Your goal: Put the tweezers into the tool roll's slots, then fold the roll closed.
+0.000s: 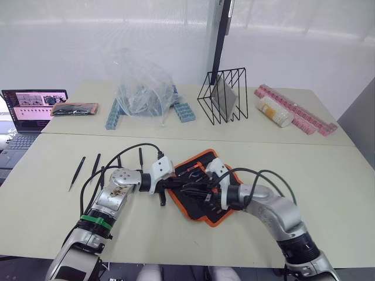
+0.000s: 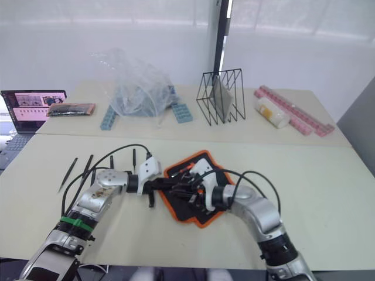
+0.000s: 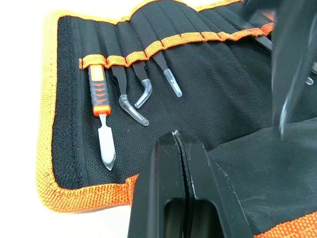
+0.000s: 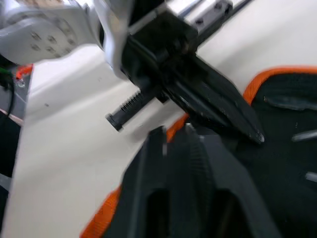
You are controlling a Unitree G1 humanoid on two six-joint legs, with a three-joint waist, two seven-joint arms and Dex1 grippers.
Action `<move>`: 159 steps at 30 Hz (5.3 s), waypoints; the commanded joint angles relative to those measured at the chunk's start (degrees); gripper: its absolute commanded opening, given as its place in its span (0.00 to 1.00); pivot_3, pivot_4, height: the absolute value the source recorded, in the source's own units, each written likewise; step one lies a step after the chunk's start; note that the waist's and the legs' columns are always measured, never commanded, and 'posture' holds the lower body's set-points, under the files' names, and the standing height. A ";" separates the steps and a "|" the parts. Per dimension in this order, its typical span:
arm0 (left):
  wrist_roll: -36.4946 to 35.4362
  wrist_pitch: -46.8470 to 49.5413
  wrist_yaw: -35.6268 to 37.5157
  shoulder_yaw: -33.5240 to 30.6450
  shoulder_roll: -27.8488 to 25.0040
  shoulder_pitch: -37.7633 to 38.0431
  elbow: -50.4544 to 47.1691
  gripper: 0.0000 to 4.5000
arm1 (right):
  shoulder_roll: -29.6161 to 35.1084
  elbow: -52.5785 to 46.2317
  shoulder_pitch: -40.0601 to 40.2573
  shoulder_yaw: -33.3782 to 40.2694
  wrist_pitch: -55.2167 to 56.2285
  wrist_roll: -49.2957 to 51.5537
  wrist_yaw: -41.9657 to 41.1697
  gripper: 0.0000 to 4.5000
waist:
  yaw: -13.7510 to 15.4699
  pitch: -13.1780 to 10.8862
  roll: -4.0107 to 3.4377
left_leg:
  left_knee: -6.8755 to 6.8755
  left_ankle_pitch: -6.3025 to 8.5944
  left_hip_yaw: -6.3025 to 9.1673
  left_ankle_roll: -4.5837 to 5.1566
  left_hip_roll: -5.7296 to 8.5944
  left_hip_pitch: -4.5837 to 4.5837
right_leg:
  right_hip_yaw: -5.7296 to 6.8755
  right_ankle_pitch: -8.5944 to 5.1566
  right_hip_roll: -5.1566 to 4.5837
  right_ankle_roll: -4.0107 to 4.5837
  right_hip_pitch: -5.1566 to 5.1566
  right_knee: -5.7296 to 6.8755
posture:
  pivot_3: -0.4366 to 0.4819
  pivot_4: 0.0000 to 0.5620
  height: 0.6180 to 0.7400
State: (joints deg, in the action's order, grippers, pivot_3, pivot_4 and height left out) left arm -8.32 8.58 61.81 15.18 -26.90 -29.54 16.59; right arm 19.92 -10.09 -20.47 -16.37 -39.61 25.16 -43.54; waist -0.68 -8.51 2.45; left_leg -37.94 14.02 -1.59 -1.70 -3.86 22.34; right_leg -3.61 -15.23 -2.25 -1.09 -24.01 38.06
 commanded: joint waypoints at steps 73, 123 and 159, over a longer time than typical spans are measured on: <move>-16.61 10.46 -4.81 -35.03 -14.40 20.22 -15.58 0.32 | 17.93 -4.15 21.66 37.49 13.19 6.70 -0.90 0.41 | -0.22 0.08 -0.14 | 0.04 0.20 0.28 0.32 0.19 0.06 | -0.18 -0.16 0.03 -0.26 0.45 -0.47 | 0.48 0.27 0.84; -17.12 13.59 -27.32 -47.30 -11.98 31.68 -9.60 1.00 | 23.69 -20.84 17.77 26.04 6.83 12.35 -6.50 1.00 | -0.06 0.02 -0.10 | 0.11 0.22 -0.04 0.31 0.12 -0.28 | -0.32 -0.32 0.00 -0.13 0.62 -0.42 | 0.48 0.27 0.84; -9.37 6.77 -21.75 -35.99 -14.67 15.34 12.99 0.01 | 24.36 -26.54 12.72 22.63 0.02 16.26 -3.33 1.00 | 1.25 0.02 -0.09 | 0.08 0.21 -0.02 0.31 0.20 -0.31 | -0.30 -0.31 -0.07 -0.13 0.60 -0.21 | 0.48 0.27 0.84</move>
State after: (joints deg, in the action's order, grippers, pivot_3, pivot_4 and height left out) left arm -18.12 15.12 38.89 -22.35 -42.29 -14.55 29.19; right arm 43.78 -34.95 -7.91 5.00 -40.43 41.22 -47.15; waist 0.57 -8.49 2.36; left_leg -37.85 14.23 -1.61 -1.39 -3.66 22.03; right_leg -3.91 -15.54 -2.32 -1.22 -23.41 37.85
